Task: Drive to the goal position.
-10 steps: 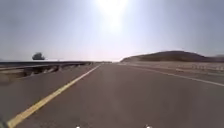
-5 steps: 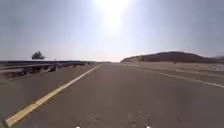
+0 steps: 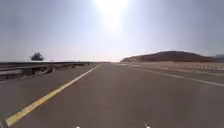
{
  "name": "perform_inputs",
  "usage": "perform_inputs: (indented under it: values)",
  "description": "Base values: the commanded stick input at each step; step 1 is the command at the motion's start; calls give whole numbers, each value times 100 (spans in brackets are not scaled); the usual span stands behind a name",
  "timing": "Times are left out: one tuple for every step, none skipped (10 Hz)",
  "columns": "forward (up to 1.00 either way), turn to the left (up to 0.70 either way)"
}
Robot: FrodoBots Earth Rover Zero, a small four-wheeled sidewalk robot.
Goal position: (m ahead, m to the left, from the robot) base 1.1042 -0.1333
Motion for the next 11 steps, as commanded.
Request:
perform_inputs:
  values:
    - [70,0]
    - [70,0]
    - [70,0]
    - [70,0]
    - [70,0]
    - [70,0]
    - [70,0]
    - [70,0]
    - [70,0]
    - [70,0]
    - [70,0]
